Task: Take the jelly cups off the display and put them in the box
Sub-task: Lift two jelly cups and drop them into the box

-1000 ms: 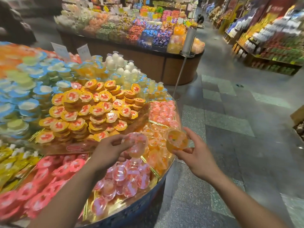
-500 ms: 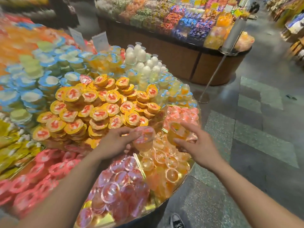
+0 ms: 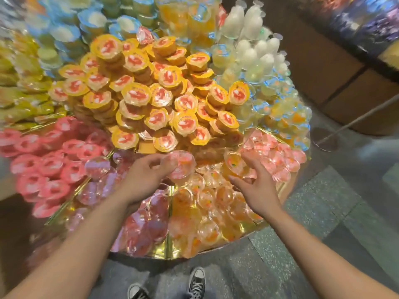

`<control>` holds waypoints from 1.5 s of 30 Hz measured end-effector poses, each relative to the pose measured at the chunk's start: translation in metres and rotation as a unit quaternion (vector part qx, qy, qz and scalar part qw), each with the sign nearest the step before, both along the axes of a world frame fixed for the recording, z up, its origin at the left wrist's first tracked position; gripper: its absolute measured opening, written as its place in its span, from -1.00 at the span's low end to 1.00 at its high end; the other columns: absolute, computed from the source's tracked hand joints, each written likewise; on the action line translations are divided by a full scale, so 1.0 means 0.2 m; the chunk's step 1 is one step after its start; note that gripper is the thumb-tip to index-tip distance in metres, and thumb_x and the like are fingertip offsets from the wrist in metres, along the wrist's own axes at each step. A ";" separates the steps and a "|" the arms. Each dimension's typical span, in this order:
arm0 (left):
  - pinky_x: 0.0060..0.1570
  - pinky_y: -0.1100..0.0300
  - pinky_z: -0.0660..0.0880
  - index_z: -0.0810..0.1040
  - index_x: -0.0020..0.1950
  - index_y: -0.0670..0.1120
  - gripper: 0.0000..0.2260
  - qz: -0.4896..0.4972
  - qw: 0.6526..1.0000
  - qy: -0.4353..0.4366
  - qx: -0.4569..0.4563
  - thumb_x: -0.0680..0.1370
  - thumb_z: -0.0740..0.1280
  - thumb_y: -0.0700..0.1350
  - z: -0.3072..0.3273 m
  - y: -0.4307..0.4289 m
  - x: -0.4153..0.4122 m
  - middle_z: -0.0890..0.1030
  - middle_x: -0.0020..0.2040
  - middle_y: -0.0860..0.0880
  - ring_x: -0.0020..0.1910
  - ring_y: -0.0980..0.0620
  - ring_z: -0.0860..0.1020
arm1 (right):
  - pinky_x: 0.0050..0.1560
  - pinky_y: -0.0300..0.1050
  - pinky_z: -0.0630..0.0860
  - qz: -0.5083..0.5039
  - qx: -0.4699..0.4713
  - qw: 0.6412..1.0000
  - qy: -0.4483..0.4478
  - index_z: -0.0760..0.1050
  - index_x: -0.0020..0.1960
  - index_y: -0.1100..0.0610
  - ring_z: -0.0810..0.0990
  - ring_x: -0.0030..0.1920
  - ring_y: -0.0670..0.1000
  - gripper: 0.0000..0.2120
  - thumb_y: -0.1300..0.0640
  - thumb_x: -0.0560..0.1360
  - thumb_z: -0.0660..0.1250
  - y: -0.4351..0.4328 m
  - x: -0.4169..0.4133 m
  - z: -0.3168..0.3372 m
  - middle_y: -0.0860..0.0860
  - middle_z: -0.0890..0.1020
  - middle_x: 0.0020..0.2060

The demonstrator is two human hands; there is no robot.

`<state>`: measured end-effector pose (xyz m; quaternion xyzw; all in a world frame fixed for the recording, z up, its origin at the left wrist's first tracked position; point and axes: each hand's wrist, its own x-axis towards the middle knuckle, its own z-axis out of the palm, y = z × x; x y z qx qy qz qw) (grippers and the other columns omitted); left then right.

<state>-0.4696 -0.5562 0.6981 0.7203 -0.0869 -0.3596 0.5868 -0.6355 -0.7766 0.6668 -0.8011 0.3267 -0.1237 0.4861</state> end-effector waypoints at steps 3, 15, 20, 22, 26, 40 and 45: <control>-0.25 0.15 0.56 0.62 0.09 -0.09 -0.85 0.012 1.000 -0.015 0.018 0.56 0.43 -0.08 -0.19 -0.01 0.00 0.69 -0.24 0.06 -0.33 0.12 0.61 | 0.06 0.08 0.67 -0.010 0.009 1.000 0.006 0.36 0.37 -0.28 0.68 0.11 0.04 -0.40 0.05 0.45 0.55 0.00 0.04 -0.19 -0.35 0.41 0.31; -0.16 -0.03 0.53 0.59 0.08 0.01 -0.48 0.064 0.996 0.000 0.067 0.25 0.45 0.30 -0.86 -0.13 -0.14 0.68 -0.07 -0.12 -0.19 -0.07 0.59 | 0.27 0.17 0.53 0.044 -0.007 0.995 0.093 0.10 0.44 -0.50 0.60 0.20 0.12 -0.24 -0.22 0.39 0.45 0.09 0.02 -0.79 -0.22 0.30 0.42; 0.14 -0.16 0.58 0.59 0.16 0.05 -0.40 0.069 0.994 -0.025 0.086 0.26 0.43 0.37 -0.97 -0.11 -0.18 0.70 0.09 -0.02 0.13 -0.09 0.65 | 0.40 0.05 0.40 0.068 -0.064 0.988 0.123 0.16 0.53 -0.21 0.36 0.41 -0.11 -0.22 0.07 0.47 0.52 0.08 0.02 -0.82 -0.05 0.31 0.48; 0.16 -0.20 0.56 0.58 0.17 0.07 -0.41 0.067 0.994 -0.032 0.081 0.27 0.44 0.37 -0.98 -0.11 -0.18 0.70 0.11 0.01 0.14 -0.04 0.65 | 0.45 0.13 0.34 0.086 -0.090 0.982 0.140 0.13 0.54 -0.19 0.26 0.51 0.02 -0.20 0.05 0.47 0.52 0.08 0.01 -0.81 -0.03 0.29 0.49; 0.20 -0.14 0.54 0.60 0.12 0.10 -0.52 0.056 0.993 -0.057 0.084 0.33 0.43 0.34 -0.97 -0.11 -0.17 0.68 0.11 0.09 0.17 0.03 0.63 | 0.44 0.07 0.36 0.111 -0.123 0.974 0.157 0.10 0.55 -0.10 0.27 0.52 0.04 -0.20 0.01 0.48 0.51 0.07 0.02 -0.80 -0.02 0.28 0.51; 0.22 0.06 0.50 0.63 0.13 0.07 -0.80 0.050 0.984 -0.137 0.103 0.52 0.47 0.03 -0.94 -0.12 -0.21 0.61 -0.01 0.25 0.12 0.04 0.60 | 0.22 0.00 0.53 0.165 -0.151 0.959 0.174 -0.03 0.60 -0.11 0.43 0.38 0.00 -0.06 -0.18 0.44 0.49 0.03 -0.01 -0.65 -0.05 0.27 0.47; 0.08 -0.04 0.59 0.66 0.16 0.01 -0.76 0.117 0.981 -0.124 0.092 0.53 0.46 0.04 -0.92 -0.02 -0.18 0.72 -0.05 0.00 -0.01 -0.09 0.66 | 0.40 -0.10 0.30 0.192 -0.149 0.954 0.174 -0.12 0.61 -0.09 0.23 0.52 0.01 0.02 -0.14 0.43 0.52 0.02 -0.01 -0.62 -0.05 0.14 0.56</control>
